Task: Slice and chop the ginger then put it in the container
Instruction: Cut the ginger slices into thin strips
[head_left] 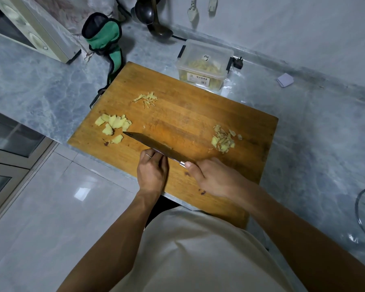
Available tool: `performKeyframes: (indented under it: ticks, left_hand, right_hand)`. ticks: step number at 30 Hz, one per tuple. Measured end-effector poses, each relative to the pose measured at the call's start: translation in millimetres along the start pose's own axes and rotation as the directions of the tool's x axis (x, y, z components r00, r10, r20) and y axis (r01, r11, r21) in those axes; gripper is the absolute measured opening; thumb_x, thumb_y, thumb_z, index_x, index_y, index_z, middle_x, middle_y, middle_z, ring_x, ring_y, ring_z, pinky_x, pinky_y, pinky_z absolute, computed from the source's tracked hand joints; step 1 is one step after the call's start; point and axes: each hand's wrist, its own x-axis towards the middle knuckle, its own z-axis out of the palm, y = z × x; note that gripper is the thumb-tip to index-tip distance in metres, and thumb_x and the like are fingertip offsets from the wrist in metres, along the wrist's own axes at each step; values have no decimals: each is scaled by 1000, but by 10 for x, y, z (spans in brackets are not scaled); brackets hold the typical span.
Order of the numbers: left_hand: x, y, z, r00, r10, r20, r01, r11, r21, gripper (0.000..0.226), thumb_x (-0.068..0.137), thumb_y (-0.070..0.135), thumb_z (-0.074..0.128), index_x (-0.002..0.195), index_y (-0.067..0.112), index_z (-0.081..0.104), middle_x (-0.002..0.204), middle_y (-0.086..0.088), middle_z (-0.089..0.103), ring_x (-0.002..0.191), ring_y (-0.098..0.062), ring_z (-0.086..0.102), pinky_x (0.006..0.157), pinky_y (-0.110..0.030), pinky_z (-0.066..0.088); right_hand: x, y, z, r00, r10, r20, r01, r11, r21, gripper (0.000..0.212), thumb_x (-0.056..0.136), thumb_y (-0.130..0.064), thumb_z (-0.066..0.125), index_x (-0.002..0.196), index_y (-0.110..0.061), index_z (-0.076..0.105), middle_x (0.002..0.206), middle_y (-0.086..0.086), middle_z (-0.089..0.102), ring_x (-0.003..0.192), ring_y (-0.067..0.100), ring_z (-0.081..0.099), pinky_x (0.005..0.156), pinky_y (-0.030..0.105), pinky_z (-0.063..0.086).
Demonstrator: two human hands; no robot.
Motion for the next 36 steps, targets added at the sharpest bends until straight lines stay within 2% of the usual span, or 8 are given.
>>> performKeyframes:
  ticks: [4,7,9,12,17,21,30,36]
  left_hand:
    - [1,-15,12,1000,-12,2,12,1000,-4,9,82,-4,63,83,-2,72,85,-16,66,87,-22,47,62,-27,44]
    - [-3,-9,12,1000,-21,15,22,1000,-3,9,80,-5,63,81,-3,71,84,-17,65,87,-22,46,61,-29,43]
    - [1,-13,3,999,-27,26,27,1000,-5,9,79,-7,64,82,-3,71,85,-17,65,88,-22,47,63,-28,43]
    - [4,-14,-4,998,-42,41,43,999,-16,10,78,-8,65,82,-3,71,85,-17,65,90,-22,48,64,-30,46]
    - [7,7,-36,997,-47,54,48,999,-16,10,81,-5,67,88,-1,73,90,-15,68,90,-28,54,67,-31,48]
    - [13,18,-58,998,-37,59,37,999,-13,8,82,-6,68,87,-1,73,88,-15,68,87,-33,57,67,-29,46]
    - [14,28,-55,999,-43,16,44,999,-21,4,81,-6,72,81,-1,71,80,-15,66,84,-27,55,68,-17,33]
    - [18,-8,-32,999,-29,21,30,999,-30,7,78,-9,70,80,-3,69,79,-17,65,84,-24,49,65,-22,32]
  right_hand:
    - [17,-38,-29,999,23,31,-23,1000,5,67,105,-55,22,102,-10,72,93,11,69,90,23,67,72,36,53]
    - [13,-72,-19,998,39,41,-39,999,0,65,106,-54,22,108,-11,70,99,14,67,98,28,64,78,41,56]
    - [-7,-76,11,999,42,29,-42,999,-3,64,105,-56,22,103,-11,69,95,13,64,95,28,63,78,44,56]
    - [-21,-55,47,1000,22,-1,-22,1000,-7,62,105,-56,24,88,-12,64,80,8,62,79,27,65,66,42,55]
    - [-34,-46,8,999,37,1,-37,999,-17,69,103,-60,21,105,-12,71,88,8,68,79,23,66,71,43,57]
    - [-55,-35,4,999,32,8,-32,999,-2,72,103,-62,21,105,-11,71,86,9,69,78,24,67,72,45,58]
    - [22,3,17,999,32,-1,-32,999,21,88,93,-72,13,102,-9,74,90,12,73,84,29,70,74,50,59]
    - [27,7,-7,1000,13,8,-13,1000,-20,73,102,-64,20,103,-12,73,88,9,73,78,23,70,71,46,60]
